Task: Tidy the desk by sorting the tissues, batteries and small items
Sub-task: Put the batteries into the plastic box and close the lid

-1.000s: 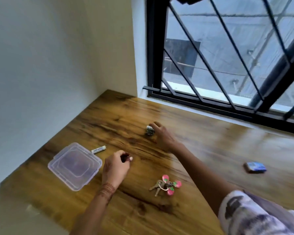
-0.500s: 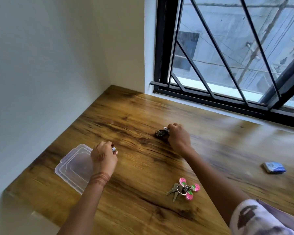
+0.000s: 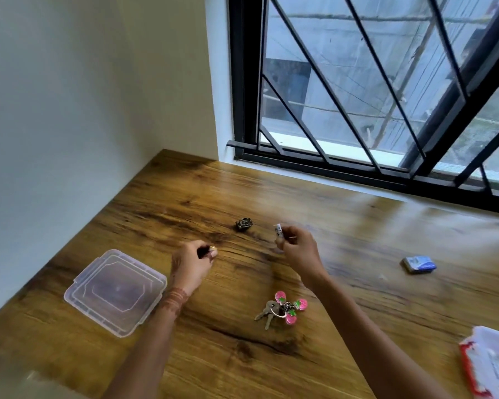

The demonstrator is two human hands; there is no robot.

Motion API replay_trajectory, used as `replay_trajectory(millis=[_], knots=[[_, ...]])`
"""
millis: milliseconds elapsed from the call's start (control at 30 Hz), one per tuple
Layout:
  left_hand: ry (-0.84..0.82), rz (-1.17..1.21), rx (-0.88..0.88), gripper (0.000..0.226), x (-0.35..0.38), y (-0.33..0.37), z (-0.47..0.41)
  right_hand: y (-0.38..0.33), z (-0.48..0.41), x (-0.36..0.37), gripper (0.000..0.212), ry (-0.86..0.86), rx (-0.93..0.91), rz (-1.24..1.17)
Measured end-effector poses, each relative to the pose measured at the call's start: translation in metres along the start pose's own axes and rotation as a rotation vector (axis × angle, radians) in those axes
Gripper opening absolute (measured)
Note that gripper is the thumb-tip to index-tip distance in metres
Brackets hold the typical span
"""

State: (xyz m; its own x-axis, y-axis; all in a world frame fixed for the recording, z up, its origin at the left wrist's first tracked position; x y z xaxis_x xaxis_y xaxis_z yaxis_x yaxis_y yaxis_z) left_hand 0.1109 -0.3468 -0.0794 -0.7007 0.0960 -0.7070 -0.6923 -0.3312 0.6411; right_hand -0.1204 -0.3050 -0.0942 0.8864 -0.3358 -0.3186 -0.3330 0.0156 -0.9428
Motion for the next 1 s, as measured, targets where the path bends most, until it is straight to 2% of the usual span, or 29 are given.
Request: replay_trajectory(millis=[133, 233, 300, 500, 667, 800, 900, 1000], knots=[[-0.217, 0.314, -0.061, 0.026, 0.040, 0.022, 0.027, 0.008, 0.028, -0.006, 0.019, -0.052, 0.170, -0.285], [-0.380, 0.501, -0.098, 0.024, 0.076, 0.044, 0.058, 0.003, 0.048, -0.023, 0.014, -0.076, 0.179, -0.398], [-0.458, 0.547, -0.079, 0.021, 0.096, 0.060, 0.082, 0.000, 0.060, -0.040, 0.018, -0.091, 0.144, -0.384], [-0.531, 0.613, -0.054, 0.020, 0.154, 0.096, 0.150, 0.011, 0.098, -0.125, 0.022, -0.043, 0.094, -0.310], [-0.606, 0.595, 0.001, 0.014, 0.202, 0.129, 0.217, 0.024, 0.131, -0.206, 0.034, 0.041, 0.090, -0.048], [-0.573, 0.459, 0.090, 0.021, 0.234, 0.141, 0.256, 0.027, 0.153, -0.262, 0.032, 0.026, 0.083, 0.135], [-0.395, 0.246, 0.238, 0.027, 0.244, 0.150, 0.274, 0.033, 0.165, -0.296, 0.032, -0.079, 0.081, 0.309], [-0.281, 0.094, 0.302, 0.034, 0.250, 0.153, 0.286, 0.048, 0.179, -0.313, 0.037, -0.212, 0.132, 0.444]])
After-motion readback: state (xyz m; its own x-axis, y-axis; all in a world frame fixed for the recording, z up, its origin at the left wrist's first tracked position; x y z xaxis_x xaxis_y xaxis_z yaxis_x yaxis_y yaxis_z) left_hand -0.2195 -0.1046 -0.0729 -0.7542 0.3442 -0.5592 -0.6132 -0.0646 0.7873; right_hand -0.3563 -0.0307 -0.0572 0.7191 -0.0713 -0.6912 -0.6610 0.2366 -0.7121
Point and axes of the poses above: each hand's wrist, its own z-axis away from the middle knuckle, its own x-axis out of the palm, y = z × x, the point moved 9 cm from there along -z, towards the middle knuckle, and after that the axes turned 14 degrees about -x, right-handed, at the moved point
